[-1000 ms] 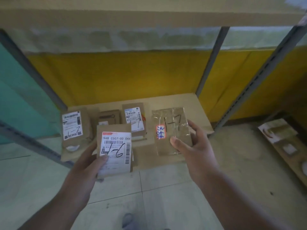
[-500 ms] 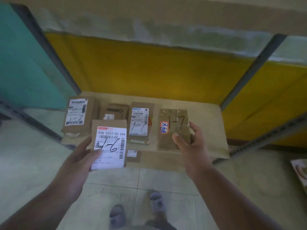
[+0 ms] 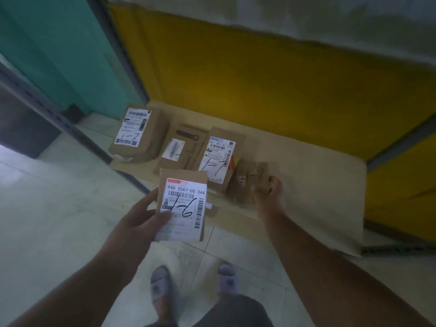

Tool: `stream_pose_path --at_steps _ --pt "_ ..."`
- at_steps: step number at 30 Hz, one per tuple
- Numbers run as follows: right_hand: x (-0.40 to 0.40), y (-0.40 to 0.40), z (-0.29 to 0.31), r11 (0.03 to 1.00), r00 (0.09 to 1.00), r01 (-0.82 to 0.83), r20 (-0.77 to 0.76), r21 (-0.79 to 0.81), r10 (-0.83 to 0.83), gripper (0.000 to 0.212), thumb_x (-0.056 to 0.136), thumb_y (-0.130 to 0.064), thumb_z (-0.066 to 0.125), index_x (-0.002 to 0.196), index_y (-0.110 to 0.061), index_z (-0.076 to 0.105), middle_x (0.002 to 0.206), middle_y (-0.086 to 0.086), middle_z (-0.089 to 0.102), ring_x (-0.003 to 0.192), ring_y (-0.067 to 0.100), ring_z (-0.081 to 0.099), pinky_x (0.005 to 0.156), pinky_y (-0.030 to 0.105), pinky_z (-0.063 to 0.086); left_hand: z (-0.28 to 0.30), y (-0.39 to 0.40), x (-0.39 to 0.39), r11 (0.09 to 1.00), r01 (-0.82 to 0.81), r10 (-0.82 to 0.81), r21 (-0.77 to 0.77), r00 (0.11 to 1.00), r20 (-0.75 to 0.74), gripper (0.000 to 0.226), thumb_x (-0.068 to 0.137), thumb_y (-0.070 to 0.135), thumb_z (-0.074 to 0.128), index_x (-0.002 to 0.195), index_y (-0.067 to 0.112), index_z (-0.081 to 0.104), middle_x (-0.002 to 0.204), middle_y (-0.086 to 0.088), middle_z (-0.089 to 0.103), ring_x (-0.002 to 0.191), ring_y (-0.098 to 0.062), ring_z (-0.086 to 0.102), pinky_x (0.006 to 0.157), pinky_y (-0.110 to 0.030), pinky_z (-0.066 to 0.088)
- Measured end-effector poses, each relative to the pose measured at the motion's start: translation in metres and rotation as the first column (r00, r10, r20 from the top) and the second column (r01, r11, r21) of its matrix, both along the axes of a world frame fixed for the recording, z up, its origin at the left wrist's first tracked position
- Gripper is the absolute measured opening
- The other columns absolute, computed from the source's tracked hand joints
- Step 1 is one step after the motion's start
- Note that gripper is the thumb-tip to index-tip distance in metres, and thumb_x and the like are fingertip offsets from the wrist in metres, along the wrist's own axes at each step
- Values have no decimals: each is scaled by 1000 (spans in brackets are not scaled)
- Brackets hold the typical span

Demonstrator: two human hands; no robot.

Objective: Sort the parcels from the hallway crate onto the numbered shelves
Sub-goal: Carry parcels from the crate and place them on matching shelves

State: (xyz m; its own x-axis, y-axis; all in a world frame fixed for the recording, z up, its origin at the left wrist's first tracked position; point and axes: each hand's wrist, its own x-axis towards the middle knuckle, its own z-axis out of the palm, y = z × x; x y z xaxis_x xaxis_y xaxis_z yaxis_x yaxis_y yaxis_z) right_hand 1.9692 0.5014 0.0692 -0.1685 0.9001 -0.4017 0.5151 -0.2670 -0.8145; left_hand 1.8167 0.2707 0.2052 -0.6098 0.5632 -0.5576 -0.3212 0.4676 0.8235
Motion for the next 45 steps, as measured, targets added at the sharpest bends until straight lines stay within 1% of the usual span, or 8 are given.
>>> stream_pose_path --at_steps 7,11,15,18,25,32,38,45 --pt "3 -2 28 973 886 -215 437 89 156 61 92 -45 58 144 -15 44 137 16 51 122 34 51 95 40 45 1 2 7 996 93 -93 -1 996 2 38 98 13 58 123 41 65 107 1 77 99 -19 74 99 -52 52" --pt "8 -44 90 974 973 -227 -45 27 228 56 72 -68 54 113 -31 62 108 9 69 98 30 64 86 48 52 12 5 8 981 185 -184 57 983 -12 37 95 20 62 121 46 66 109 2 77 102 -23 73 100 -56 50" --pt "22 -117 148 919 853 -389 -399 -56 337 57 78 -50 71 131 -44 50 115 -10 71 105 18 69 83 42 58 35 -1 15 931 317 -315 179 948 -40 40 86 16 63 113 45 71 107 -2 78 101 -22 74 99 -50 51" --pt "30 -148 186 957 863 -273 -415 96 288 68 82 -23 80 139 -34 45 114 -4 72 99 18 72 76 35 59 59 -15 14 871 416 -401 263 909 -110 46 81 27 62 124 40 66 111 3 77 105 -17 72 100 -49 51" --pt "43 -218 306 908 894 -103 -363 407 264 91 70 -36 81 148 -34 34 119 2 69 103 22 71 76 46 62 128 -51 -18 757 530 -360 382 826 -434 35 94 61 43 119 43 60 102 9 72 92 4 68 83 -20 54" --pt "34 -247 417 819 867 -20 -399 573 300 67 76 -30 71 138 -21 46 114 1 73 98 20 73 71 34 60 236 -54 -31 540 714 -340 445 669 -661 85 71 70 55 146 32 42 127 7 63 115 -12 64 95 -41 55" --pt "5 -233 483 767 878 -21 -355 642 321 62 77 -36 69 135 -30 48 110 -2 74 92 17 75 77 38 62 301 -51 -60 566 708 -185 423 609 -771 69 73 73 53 137 50 39 125 19 58 107 10 57 88 -22 47" --pt "-54 -167 514 776 891 -77 -307 626 336 48 91 -28 70 133 -28 48 104 3 74 82 16 75 68 34 61 326 -31 -93 729 672 -75 130 267 -961 104 63 92 47 152 43 24 139 22 45 113 3 50 89 -32 51"
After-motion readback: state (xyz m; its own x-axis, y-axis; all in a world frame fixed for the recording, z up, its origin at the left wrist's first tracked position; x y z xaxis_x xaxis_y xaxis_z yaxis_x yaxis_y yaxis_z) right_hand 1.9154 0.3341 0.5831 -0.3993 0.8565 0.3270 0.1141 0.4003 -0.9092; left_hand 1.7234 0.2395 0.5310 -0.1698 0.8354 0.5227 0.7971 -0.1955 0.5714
